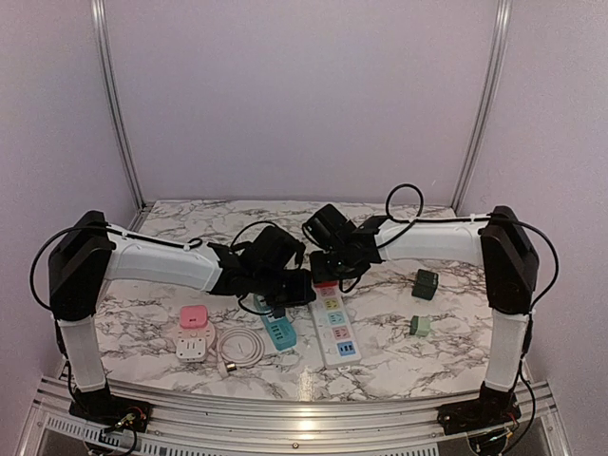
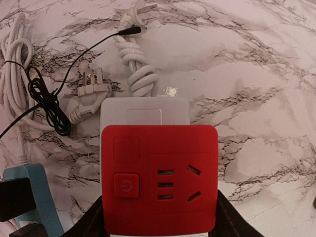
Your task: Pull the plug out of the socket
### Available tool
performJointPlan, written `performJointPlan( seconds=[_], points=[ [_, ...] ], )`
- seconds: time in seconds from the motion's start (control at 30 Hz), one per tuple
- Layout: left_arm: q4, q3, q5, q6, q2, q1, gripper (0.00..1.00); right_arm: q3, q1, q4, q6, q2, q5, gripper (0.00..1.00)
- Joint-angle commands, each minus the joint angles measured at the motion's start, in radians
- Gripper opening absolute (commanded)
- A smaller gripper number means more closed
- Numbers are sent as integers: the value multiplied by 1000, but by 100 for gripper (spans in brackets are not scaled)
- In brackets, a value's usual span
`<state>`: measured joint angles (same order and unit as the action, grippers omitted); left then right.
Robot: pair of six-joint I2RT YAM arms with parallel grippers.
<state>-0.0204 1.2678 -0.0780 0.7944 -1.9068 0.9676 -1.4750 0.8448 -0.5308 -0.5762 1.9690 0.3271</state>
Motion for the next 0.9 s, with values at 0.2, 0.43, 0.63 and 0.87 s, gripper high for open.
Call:
performJointPlan(
  seconds=[0.2, 0.43, 0.63, 0.87],
  points=[
    [77, 47, -53, 35, -119, 34, 0, -44, -27, 41, -72, -6, -7, 22],
    [75, 84, -70, 39, -172, 44, 0, -40, -29, 49, -83, -16, -18, 23],
    [44, 137, -64, 33, -208, 49, 0, -27, -32, 61, -92, -27, -38, 24],
    [-16, 197, -56, 32, -262, 61, 0, 6, -45, 61, -94, -66, -14, 24]
  ],
)
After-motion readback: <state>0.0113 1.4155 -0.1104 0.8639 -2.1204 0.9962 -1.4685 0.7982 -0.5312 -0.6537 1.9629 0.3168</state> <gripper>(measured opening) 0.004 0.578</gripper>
